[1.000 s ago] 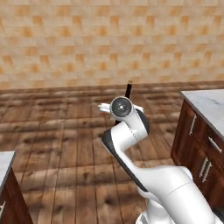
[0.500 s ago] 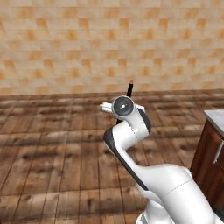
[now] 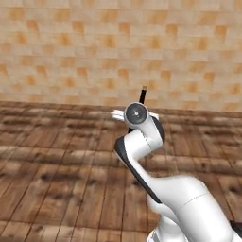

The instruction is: There is a wine glass and glass cup on the dining counter. Place the wine bottle next to the wine glass and the juice bottle next to the glass cup.

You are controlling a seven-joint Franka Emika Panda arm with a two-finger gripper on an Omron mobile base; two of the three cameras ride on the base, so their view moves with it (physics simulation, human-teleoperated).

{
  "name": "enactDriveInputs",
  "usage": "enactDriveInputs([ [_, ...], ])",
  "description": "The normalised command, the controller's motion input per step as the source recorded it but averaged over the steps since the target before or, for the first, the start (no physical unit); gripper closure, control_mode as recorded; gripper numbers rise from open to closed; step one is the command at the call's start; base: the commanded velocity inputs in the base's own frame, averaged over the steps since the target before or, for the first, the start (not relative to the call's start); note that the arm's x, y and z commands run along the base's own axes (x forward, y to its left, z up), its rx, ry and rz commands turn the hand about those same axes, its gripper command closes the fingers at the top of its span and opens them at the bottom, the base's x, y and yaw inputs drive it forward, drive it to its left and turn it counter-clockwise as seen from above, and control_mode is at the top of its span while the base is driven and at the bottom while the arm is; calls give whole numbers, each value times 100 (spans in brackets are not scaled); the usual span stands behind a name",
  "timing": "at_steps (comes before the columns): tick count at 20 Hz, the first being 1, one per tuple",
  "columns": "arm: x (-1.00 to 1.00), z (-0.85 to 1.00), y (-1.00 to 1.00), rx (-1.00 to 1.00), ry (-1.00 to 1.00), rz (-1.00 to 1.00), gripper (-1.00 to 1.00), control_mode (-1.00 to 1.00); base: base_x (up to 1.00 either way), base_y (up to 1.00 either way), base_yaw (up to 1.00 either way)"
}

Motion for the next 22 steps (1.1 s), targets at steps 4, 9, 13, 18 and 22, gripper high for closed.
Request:
enactDriveInputs([
  [4,0,0,0,0,0,0,100,100,75,0,48],
  [9,0,0,0,0,0,0,100,100,71,0,51],
  [13,0,0,0,0,0,0,100,100,68,0,53],
  [18,0,0,0,0,0,0,100,100,67,0,53],
  [22,0,0,0,0,0,0,100,100,67,0,53],
])
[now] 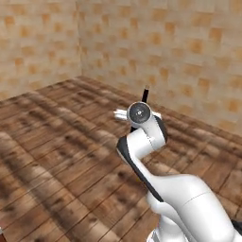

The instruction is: There is a wine glass and glass cup on the dining counter. Place the wine bottle next to the wine glass and the juice bottle next to the glass cup.

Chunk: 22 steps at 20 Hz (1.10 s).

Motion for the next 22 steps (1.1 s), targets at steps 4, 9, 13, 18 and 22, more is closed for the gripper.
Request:
enactDriveInputs([
  [4,0,0,0,0,0,0,100,100,68,0,53],
  [9,0,0,0,0,0,0,100,100,70,0,51],
  [13,0,0,0,0,0,0,100,100,73,0,46],
  [18,0,0,0,0,0,0,100,100,78,0,38],
  [22,0,0,0,0,0,0,100,100,85,0,27],
])
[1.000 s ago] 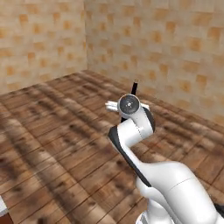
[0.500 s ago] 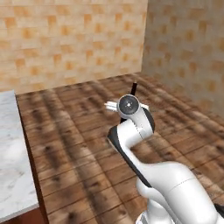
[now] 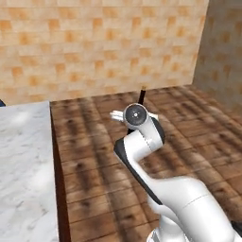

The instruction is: There is a wine glass and glass cup on the dining counter. Place the wine bottle next to the wine glass and the juice bottle next to the glass cup.

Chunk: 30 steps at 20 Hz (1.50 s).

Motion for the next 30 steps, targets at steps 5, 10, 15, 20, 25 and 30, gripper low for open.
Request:
enactDriveInputs([
  [5,0,0,0,0,0,0,100,100,86,-10,13],
  [10,0,0,0,0,0,0,100,100,86,-13,9],
  [15,0,0,0,0,0,0,100,100,86,-13,11],
  [20,0,0,0,0,0,0,100,100,85,-13,11],
  [25,0,0,0,0,0,0,100,100,83,-13,14],
  [30,0,0,0,0,0,0,100,100,80,-14,16],
])
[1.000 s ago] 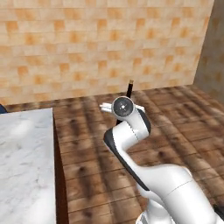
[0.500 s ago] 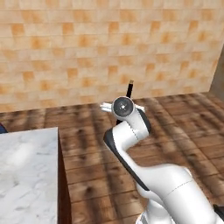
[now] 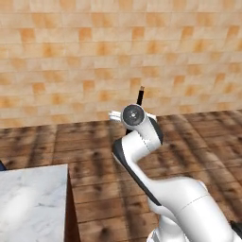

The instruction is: There is a wine glass and glass cup on the dining counter. Place the wine bottle next to the wine glass and the juice bottle next to the glass cup.

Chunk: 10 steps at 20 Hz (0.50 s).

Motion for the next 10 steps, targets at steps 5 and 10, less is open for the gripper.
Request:
enactDriveInputs([
  [5,0,0,0,0,0,0,100,100,83,-10,15],
  [10,0,0,0,0,0,0,100,100,82,-10,16],
])
